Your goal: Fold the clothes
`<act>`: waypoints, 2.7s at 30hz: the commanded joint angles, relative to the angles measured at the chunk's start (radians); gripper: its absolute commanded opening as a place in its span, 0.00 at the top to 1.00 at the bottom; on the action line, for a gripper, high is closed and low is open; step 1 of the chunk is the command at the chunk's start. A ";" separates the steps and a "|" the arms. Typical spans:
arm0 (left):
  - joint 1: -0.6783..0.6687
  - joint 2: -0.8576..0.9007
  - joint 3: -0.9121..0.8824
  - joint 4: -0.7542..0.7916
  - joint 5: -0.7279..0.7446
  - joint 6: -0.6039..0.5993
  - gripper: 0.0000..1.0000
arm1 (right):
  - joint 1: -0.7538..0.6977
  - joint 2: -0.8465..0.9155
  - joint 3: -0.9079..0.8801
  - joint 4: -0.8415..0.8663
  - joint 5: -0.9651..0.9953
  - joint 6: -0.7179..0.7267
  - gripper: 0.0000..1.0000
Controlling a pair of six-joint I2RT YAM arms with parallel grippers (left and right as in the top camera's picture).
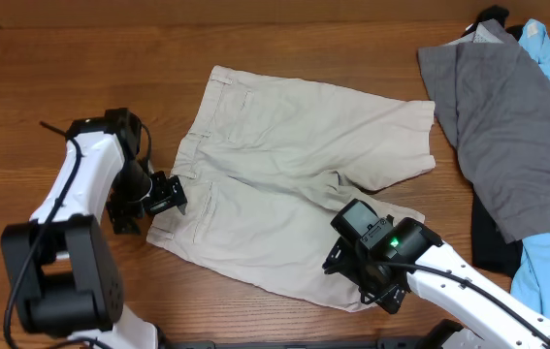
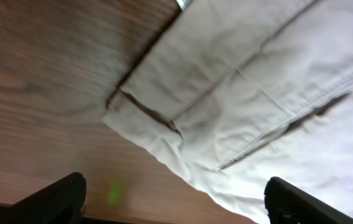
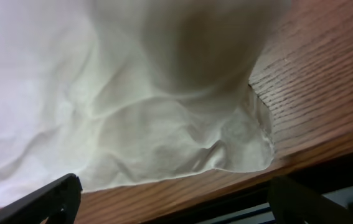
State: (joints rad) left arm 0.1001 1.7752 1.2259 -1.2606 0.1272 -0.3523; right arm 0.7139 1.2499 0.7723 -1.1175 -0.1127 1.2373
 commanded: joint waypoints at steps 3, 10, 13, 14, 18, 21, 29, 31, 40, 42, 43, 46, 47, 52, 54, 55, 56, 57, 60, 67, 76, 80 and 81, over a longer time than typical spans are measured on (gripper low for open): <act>0.004 -0.231 -0.174 0.089 0.042 -0.224 0.09 | 0.002 -0.010 0.009 0.001 0.042 0.103 0.00; 0.004 -0.382 -0.436 0.298 0.008 -0.510 0.26 | 0.002 -0.010 -0.014 0.016 0.044 0.103 0.00; 0.004 -0.368 -0.505 0.399 0.038 -0.555 0.29 | 0.002 -0.009 -0.014 0.012 0.044 0.103 0.00; 0.004 -0.365 -0.512 0.412 0.042 -0.562 0.30 | 0.002 -0.009 -0.014 0.012 0.044 0.103 0.00; 0.004 -0.341 -0.539 0.490 0.041 -0.572 0.31 | 0.002 -0.009 -0.014 0.012 0.043 0.103 0.00; 0.004 -0.306 -0.539 0.541 0.039 -0.572 0.33 | 0.002 -0.009 -0.014 0.012 0.043 0.103 0.00; 0.004 -0.128 -0.539 0.657 0.058 -0.571 0.80 | 0.002 -0.009 -0.014 -0.008 0.027 0.103 0.00; 0.004 -0.108 -0.539 0.663 0.057 -0.569 0.96 | 0.002 -0.009 -0.014 -0.031 0.026 0.106 0.01; 0.004 -0.101 -0.539 0.736 0.050 -0.560 0.96 | 0.004 -0.009 -0.061 -0.085 0.017 0.355 0.04; 0.004 -0.102 -0.539 0.743 0.050 -0.552 0.96 | 0.004 -0.009 -0.090 -0.047 0.008 0.369 0.07; 0.004 -0.101 -0.539 0.746 0.050 -0.546 0.96 | 0.004 -0.009 -0.107 -0.020 0.002 0.370 0.09; 0.004 -0.102 -0.539 0.746 0.050 -0.534 0.96 | 0.004 -0.009 -0.170 0.085 -0.037 0.372 0.14; 0.004 -0.102 -0.539 0.745 0.050 -0.533 0.96 | 0.004 -0.009 -0.183 0.106 -0.047 0.372 0.15; 0.004 -0.102 -0.539 0.746 0.050 -0.534 0.96 | 0.004 -0.009 -0.250 0.202 -0.061 0.372 0.39; 0.004 -0.102 -0.539 0.745 0.050 -0.534 0.96 | 0.004 -0.009 -0.256 0.207 -0.061 0.372 0.57; 0.005 -0.102 -0.539 0.746 0.050 -0.534 0.96 | 0.004 -0.009 -0.256 0.207 -0.061 0.372 0.69; 0.005 -0.102 -0.537 0.746 0.050 -0.534 0.96 | 0.004 -0.009 -0.256 0.204 -0.061 0.371 0.93; 0.005 -0.102 -0.533 0.746 0.050 -0.524 0.96 | 0.004 -0.009 -0.256 0.204 -0.061 0.360 0.96; 0.014 -0.103 -0.501 0.717 0.058 -0.479 0.96 | 0.004 -0.009 -0.255 0.203 -0.060 0.312 0.96; 0.080 -0.145 -0.328 0.514 0.096 -0.314 0.96 | 0.004 -0.103 -0.177 0.000 0.037 0.201 0.96; 0.085 -0.354 -0.127 0.323 0.095 -0.143 0.96 | 0.004 -0.306 0.129 -0.269 0.222 0.043 0.96; 0.085 -0.478 -0.074 0.261 0.075 -0.106 0.96 | 0.004 -0.338 0.265 -0.403 0.281 0.040 0.96; 0.085 -0.514 -0.057 0.241 0.073 -0.091 0.96 | 0.004 -0.338 0.301 -0.443 0.293 0.041 0.96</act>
State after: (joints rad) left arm 0.1658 1.3560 1.1015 -1.0027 0.2798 -0.5190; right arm 0.7158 0.9318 0.9833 -1.4666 0.0586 1.3109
